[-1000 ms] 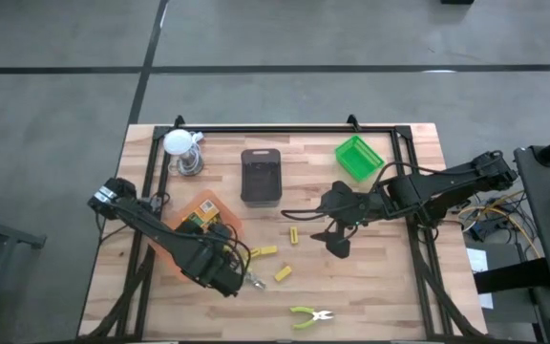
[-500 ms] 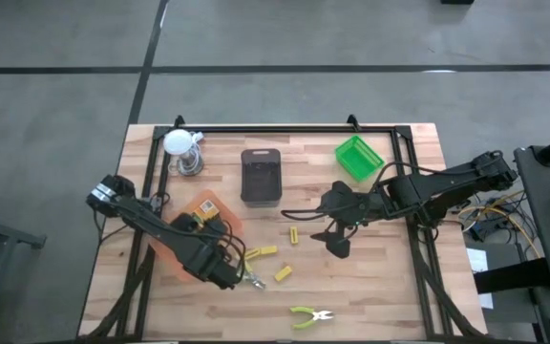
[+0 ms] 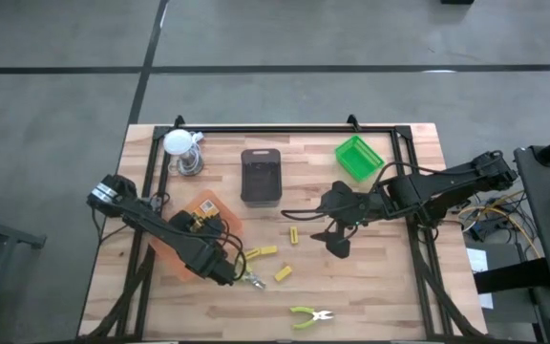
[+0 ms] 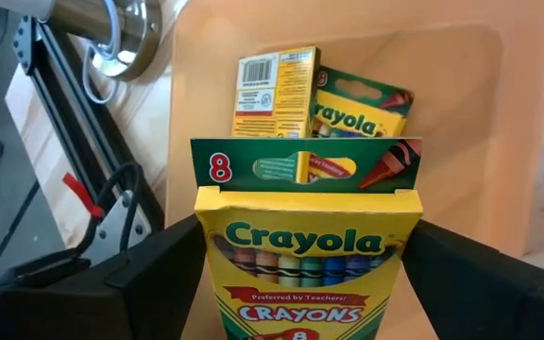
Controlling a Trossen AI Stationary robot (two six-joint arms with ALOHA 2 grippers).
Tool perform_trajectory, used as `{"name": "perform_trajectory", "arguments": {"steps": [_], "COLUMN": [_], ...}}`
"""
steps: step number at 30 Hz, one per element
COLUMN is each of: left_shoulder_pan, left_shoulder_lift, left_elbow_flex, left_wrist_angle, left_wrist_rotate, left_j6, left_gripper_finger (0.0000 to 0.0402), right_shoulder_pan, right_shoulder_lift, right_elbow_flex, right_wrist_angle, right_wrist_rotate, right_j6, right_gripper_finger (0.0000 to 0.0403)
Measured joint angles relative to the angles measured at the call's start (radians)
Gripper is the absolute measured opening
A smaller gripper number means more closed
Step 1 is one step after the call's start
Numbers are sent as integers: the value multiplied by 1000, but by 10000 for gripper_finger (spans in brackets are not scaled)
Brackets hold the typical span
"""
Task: Pick & Place School Supplies
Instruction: Put the pack of crayons into the orange bin
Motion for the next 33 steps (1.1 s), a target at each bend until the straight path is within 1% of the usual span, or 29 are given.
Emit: {"name": "perform_trajectory", "arguments": {"steps": [8, 18, 22, 25, 33], "left_shoulder_pan": [0, 1, 3, 4, 6], "left_shoulder_lift": [0, 0, 0, 0, -32], "left_elbow_flex": [-54, -71, -102, -127, -141], "left_wrist_angle": [106, 125, 178, 225, 246], "left_wrist_rotate": [35, 41, 46, 71, 77], "left_j6": [29, 71, 81, 82, 87], "left_gripper_finger": [342, 342, 342, 342, 342], "right_shoulder_pan": [0, 0, 0, 0, 0], "right_shoulder_lift": [0, 0, 0, 0, 0], "right_elbow_flex": [0, 0, 0, 0, 0], "right_wrist_angle": [0, 0, 0, 0, 0], "right_wrist_rotate": [0, 0, 0, 0, 0], "right_j6": [0, 0, 0, 0, 0], "right_gripper_finger": [354, 354, 354, 354, 354]}}
